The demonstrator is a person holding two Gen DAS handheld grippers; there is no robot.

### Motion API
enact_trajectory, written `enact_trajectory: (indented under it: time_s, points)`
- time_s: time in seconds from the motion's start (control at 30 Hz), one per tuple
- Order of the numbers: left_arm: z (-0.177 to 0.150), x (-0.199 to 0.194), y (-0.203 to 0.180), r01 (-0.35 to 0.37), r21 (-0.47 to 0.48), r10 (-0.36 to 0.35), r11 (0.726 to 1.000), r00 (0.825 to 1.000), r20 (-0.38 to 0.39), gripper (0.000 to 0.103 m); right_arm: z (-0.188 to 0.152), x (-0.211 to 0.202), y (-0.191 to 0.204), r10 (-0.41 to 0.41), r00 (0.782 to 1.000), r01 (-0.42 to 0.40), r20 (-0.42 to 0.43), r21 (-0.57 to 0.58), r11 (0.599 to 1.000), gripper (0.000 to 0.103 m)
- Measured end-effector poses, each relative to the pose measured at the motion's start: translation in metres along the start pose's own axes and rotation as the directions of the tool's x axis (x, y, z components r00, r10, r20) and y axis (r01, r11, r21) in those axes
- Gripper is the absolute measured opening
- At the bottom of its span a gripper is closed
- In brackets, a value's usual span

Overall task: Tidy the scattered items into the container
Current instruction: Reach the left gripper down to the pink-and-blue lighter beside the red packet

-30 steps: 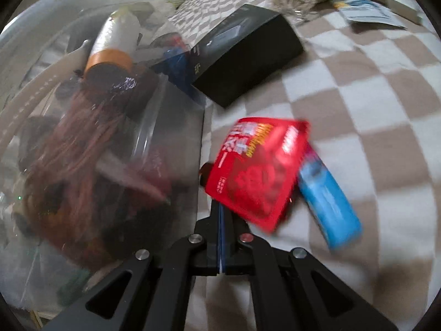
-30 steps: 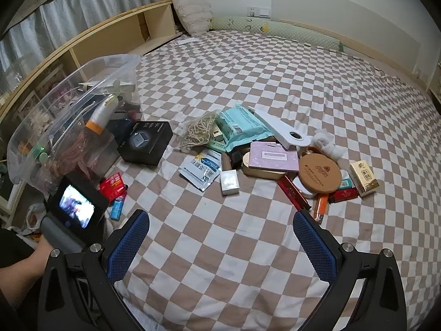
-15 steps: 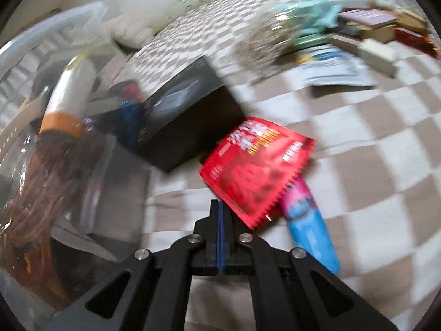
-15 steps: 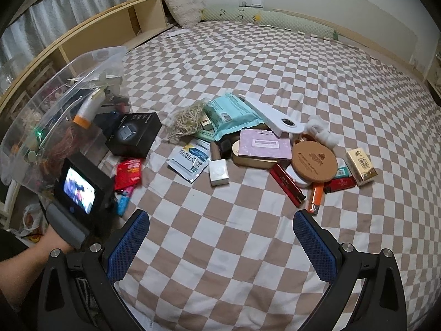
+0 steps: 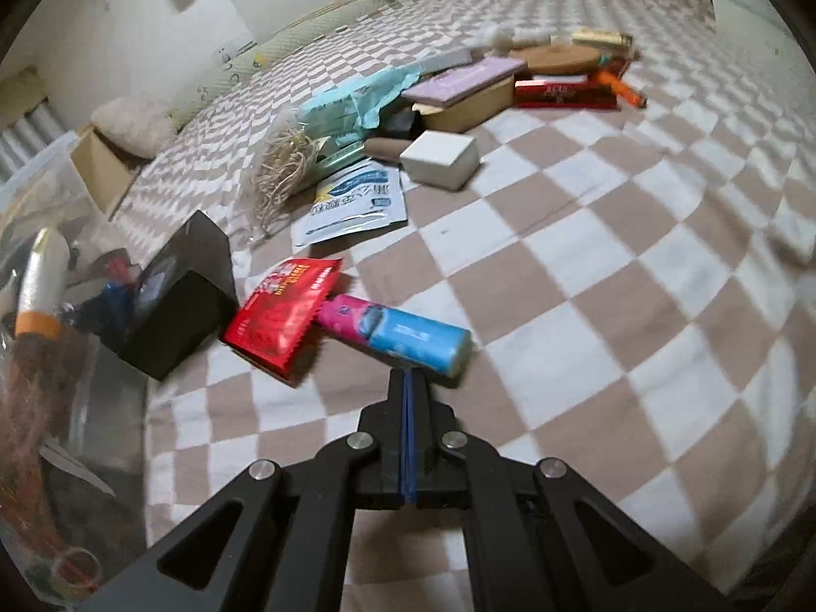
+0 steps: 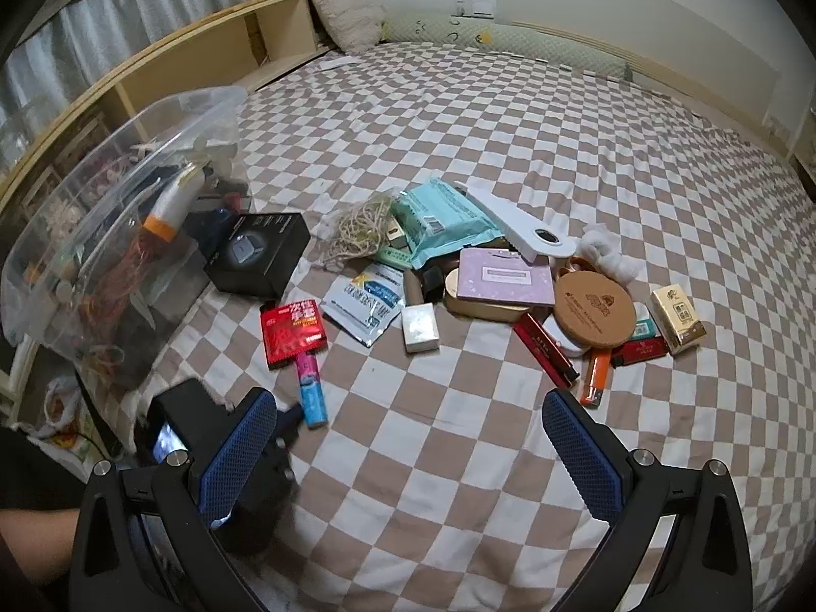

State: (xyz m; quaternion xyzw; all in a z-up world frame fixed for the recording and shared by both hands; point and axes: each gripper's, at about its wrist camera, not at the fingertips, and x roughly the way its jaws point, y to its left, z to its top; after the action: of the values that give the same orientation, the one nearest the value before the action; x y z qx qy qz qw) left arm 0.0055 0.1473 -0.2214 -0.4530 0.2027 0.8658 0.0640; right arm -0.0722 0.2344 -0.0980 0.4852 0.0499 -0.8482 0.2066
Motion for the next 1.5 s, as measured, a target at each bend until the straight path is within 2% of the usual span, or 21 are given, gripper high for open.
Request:
enact_trajectory:
  time_s: [0.1,0.17,0.2,0.23,0.27,0.3,0.33,0.37,0.43,0.6,0.77,0.83,0.9,1.0,1.17,1.23,1.37,1.5]
  points:
    - [0.001,0.009,0.016,0.034,-0.080,-0.034,0.996,0.999,-0.001,0.000,0.003,0.003,-0.004,0.014,1.000,-0.014,-0.007,0.035,0.999,0.103]
    - [0.000,0.010,0.024,0.046,-0.128,-0.046,0.991,0.999,0.001,0.006,0.003,0.005,-0.005,0.016,1.000,-0.015,-0.014,0.049,0.999,0.103]
    - [-0.001,0.011,0.028,0.046,-0.153,-0.046,0.987,0.999,0.002,0.018,0.004,0.007,-0.005,0.015,1.000,-0.014,-0.017,0.054,0.998,0.103]
    - [-0.002,0.011,0.035,0.053,-0.186,-0.053,0.981,0.999,0.004,0.041,0.004,0.008,-0.006,0.010,1.000,-0.009,-0.019,0.058,0.998,0.103]
    - [-0.003,0.011,0.041,0.061,-0.220,-0.061,0.974,0.998,0.006,0.054,0.004,0.008,-0.006,0.004,1.000,-0.003,-0.020,0.062,0.998,0.103]
    - [-0.005,0.011,0.048,0.096,-0.264,-0.098,0.960,0.995,0.003,0.076,0.004,0.009,-0.007,0.002,1.000,-0.001,-0.022,0.065,0.998,0.103]
    - [-0.007,0.012,0.055,0.138,-0.310,-0.144,0.941,0.990,0.001,0.082,0.004,0.010,-0.007,0.002,1.000,-0.001,-0.024,0.070,0.998,0.103]
    - [-0.009,0.013,0.063,0.178,-0.355,-0.190,0.918,0.982,0.001,0.082,0.004,0.010,-0.008,0.003,1.000,-0.001,-0.026,0.074,0.997,0.103]
    - [-0.012,0.011,0.070,0.215,-0.407,-0.230,0.888,0.973,0.013,0.082,0.004,0.011,-0.009,0.005,1.000,-0.003,-0.030,0.079,0.997,0.103]
    - [-0.009,0.012,0.060,0.236,-0.397,-0.242,0.887,0.970,0.035,0.082,0.004,0.018,-0.011,0.014,0.999,-0.009,-0.049,0.094,0.996,0.103]
    - [0.007,0.023,0.055,0.244,-0.450,-0.246,0.859,0.968,0.055,0.080,0.002,0.026,-0.017,0.033,0.996,-0.023,-0.079,0.127,0.992,0.103]
    - [0.015,0.030,0.056,0.218,-0.482,-0.229,0.848,0.973,0.037,0.067,0.001,0.028,-0.020,0.033,0.996,-0.022,-0.085,0.129,0.991,0.103]
    - [0.021,0.036,0.058,0.190,-0.512,-0.212,0.838,0.977,0.016,0.061,0.000,0.029,-0.021,0.030,0.996,-0.019,-0.090,0.128,0.992,0.103]
    - [0.025,0.041,0.062,0.148,-0.532,-0.185,0.833,0.983,-0.017,0.045,-0.001,0.033,-0.023,0.031,0.994,-0.017,-0.103,0.134,0.991,0.103]
    - [0.017,0.042,0.073,0.171,-0.542,-0.211,0.823,0.977,-0.012,0.031,-0.003,0.042,-0.025,0.027,0.991,-0.009,-0.133,0.138,0.990,0.103]
    - [0.013,0.041,0.077,0.179,-0.545,-0.221,0.819,0.975,-0.011,0.022,-0.003,0.046,-0.025,0.038,0.989,-0.015,-0.144,0.154,0.988,0.103]
    - [0.007,0.038,0.083,0.205,-0.541,-0.248,0.816,0.969,-0.006,0.019,-0.001,0.054,-0.026,0.061,0.985,-0.028,-0.161,0.196,0.980,0.103]
    - [0.000,0.032,0.085,0.225,-0.529,-0.268,0.818,0.963,-0.005,0.019,0.004,0.061,-0.024,0.043,0.983,-0.004,-0.179,0.212,0.977,0.103]
